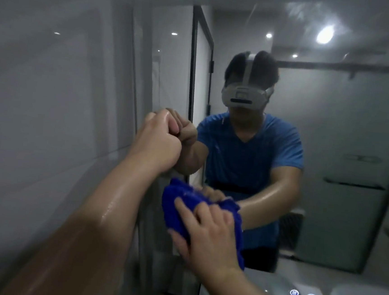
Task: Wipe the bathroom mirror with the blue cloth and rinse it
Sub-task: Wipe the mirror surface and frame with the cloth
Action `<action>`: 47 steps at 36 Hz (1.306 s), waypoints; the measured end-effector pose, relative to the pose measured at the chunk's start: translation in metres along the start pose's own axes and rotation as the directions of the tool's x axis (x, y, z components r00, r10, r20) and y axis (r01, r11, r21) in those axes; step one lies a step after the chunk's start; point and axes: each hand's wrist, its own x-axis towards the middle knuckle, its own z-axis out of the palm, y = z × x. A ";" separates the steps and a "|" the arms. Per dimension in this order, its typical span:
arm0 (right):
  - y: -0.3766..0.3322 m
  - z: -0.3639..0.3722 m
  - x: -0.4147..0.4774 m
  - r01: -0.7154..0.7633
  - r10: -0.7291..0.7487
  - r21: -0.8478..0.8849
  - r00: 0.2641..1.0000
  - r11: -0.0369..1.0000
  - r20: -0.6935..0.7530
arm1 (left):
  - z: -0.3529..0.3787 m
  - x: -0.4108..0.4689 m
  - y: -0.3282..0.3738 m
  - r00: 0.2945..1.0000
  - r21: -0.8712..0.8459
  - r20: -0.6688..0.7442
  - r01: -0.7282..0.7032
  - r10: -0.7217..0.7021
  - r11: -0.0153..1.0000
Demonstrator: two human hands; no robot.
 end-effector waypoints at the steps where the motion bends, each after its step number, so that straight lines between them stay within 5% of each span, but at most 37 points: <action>1: -0.003 0.014 -0.017 0.032 -0.032 0.003 0.997 0.999 0.076 | 0.001 0.000 0.000 1.000 -0.003 -0.001 -0.005 0.005 1.000; 7: 0.007 0.047 -0.093 0.067 -0.077 0.042 0.953 0.997 0.294 | -0.006 -0.004 0.010 1.000 -0.013 -0.003 0.023 -0.023 1.000; 12: 0.059 0.013 -0.093 0.028 -0.027 -0.013 0.999 1.000 0.036 | -0.014 -0.012 0.017 0.996 0.020 0.063 0.064 -0.066 0.998; 16: 0.099 -0.041 -0.050 -0.107 0.103 -0.002 0.964 0.994 -0.245 | -0.012 -0.010 0.015 0.996 0.014 0.068 0.053 -0.054 0.998; 20: 0.125 -0.104 0.032 -0.314 0.301 0.085 0.748 0.946 -0.592 | -0.005 -0.009 0.010 0.999 0.005 0.026 0.041 -0.041 0.999; 25: 0.117 -0.127 0.089 -0.480 0.521 0.281 0.496 0.831 -0.695 | -0.002 -0.010 0.013 0.998 -0.003 0.005 0.059 -0.059 0.998; 27: 0.104 -0.115 0.083 -0.465 0.466 0.215 0.533 0.859 -0.706 | 0.000 -0.009 0.011 0.998 0.006 -0.011 0.054 -0.054 0.999; 29: 0.091 -0.091 0.061 -0.366 0.340 0.103 0.675 0.925 -0.655 | 0.001 -0.009 0.011 0.999 0.031 -0.026 0.048 -0.048 0.998; 31: 0.080 -0.057 0.023 -0.172 0.164 0.025 0.867 0.985 -0.471 | 0.003 -0.006 0.009 0.999 0.046 -0.019 0.048 -0.047 0.998; 33: 0.070 -0.023 -0.029 0.061 -0.054 0.024 0.975 0.998 -0.218 | 0.004 -0.005 0.008 0.999 0.011 -0.022 0.032 -0.032 0.999; 37: 0.090 0.023 -0.125 0.218 -0.221 0.048 0.972 0.975 0.080 | 0.003 -0.005 0.009 0.999 0.035 -0.024 0.035 -0.034 0.999; 43: 0.163 -0.024 -0.160 0.112 -0.113 -0.025 0.991 0.993 -0.070 | -0.002 -0.010 0.014 1.000 0.028 -0.016 0.016 -0.016 0.999; 47: 0.207 -0.094 -0.084 -0.088 0.053 -0.082 0.934 0.993 -0.353 | 0.000 -0.014 0.014 0.999 0.016 -0.033 0.014 -0.013 1.000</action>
